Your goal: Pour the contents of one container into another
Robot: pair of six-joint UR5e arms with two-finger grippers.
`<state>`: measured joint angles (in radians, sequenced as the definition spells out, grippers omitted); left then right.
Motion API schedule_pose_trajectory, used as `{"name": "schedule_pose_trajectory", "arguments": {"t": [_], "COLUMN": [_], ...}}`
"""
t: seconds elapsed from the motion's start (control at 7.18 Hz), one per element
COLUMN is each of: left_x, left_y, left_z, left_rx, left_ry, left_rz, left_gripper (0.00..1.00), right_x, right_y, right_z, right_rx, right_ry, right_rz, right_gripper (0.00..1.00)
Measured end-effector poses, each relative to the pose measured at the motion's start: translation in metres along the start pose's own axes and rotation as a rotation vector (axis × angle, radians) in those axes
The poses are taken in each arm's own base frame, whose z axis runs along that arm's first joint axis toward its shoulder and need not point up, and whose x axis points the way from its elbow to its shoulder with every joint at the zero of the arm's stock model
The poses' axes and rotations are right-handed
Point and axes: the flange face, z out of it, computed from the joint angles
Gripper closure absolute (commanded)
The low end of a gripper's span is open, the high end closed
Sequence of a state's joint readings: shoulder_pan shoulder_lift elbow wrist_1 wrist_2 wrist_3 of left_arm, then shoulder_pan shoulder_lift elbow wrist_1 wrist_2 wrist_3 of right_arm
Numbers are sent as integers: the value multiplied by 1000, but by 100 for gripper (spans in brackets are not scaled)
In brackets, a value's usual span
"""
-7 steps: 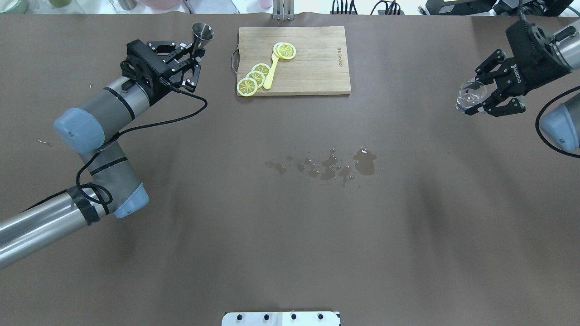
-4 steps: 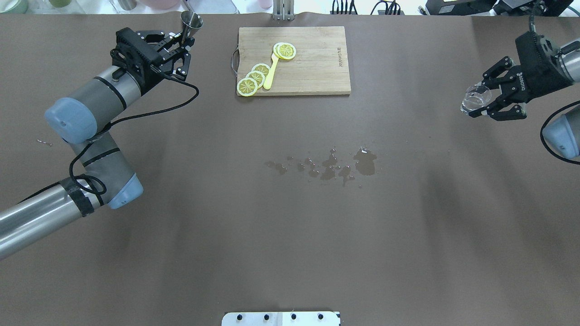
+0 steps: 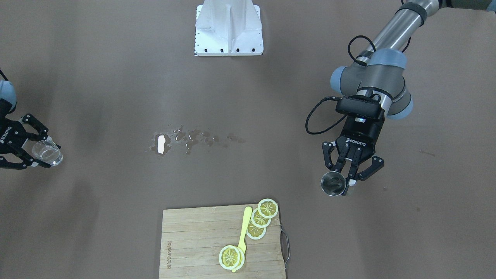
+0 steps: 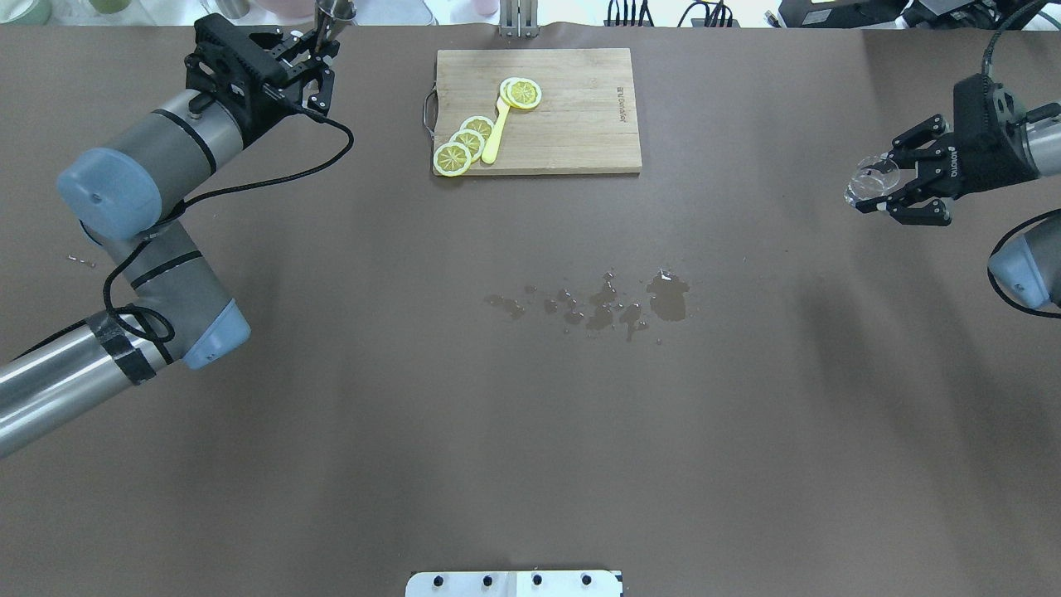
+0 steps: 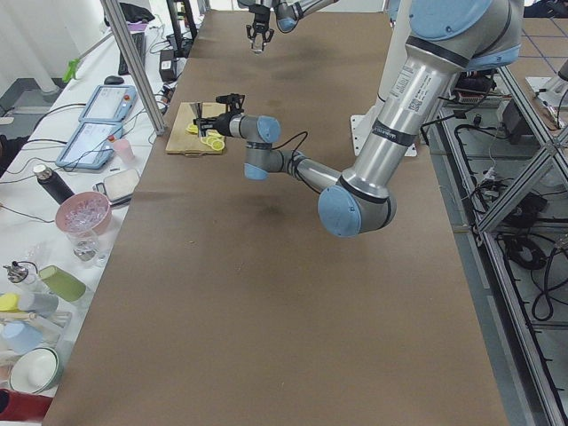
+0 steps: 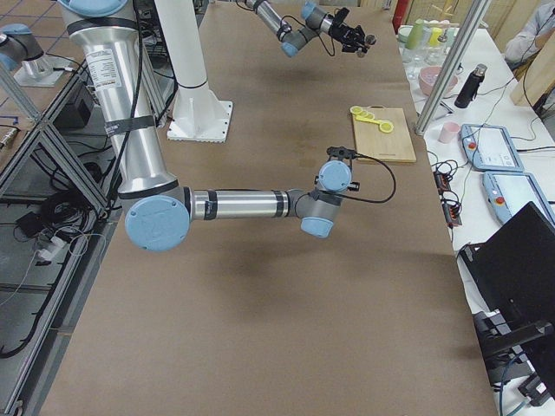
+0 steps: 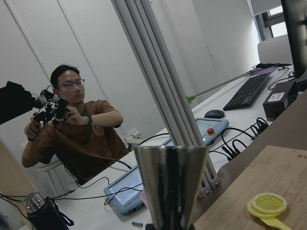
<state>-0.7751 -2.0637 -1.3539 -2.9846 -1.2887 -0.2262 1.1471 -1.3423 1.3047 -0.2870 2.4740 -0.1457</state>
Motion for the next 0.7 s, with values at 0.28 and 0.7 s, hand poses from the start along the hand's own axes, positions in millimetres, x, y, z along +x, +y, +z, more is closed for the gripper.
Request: {"name": "schedule_pose_trajectory", "arguments": {"t": [0.28,0.7], "left_x": [-27,-61], "left_y": [25,81], "left_z": [-19,-48], "left_rx": [-37,-95], "left_ry": [-32,-132], "left_rz": [-75,-281], "left_gripper": [100,100], "right_x": [-9,-24], "right_y": [-1,-10], "right_z": [19,42], "right_rx": [33,79], "right_ry": [62,107], "right_rz": [69,169], "right_gripper": [100,100]}}
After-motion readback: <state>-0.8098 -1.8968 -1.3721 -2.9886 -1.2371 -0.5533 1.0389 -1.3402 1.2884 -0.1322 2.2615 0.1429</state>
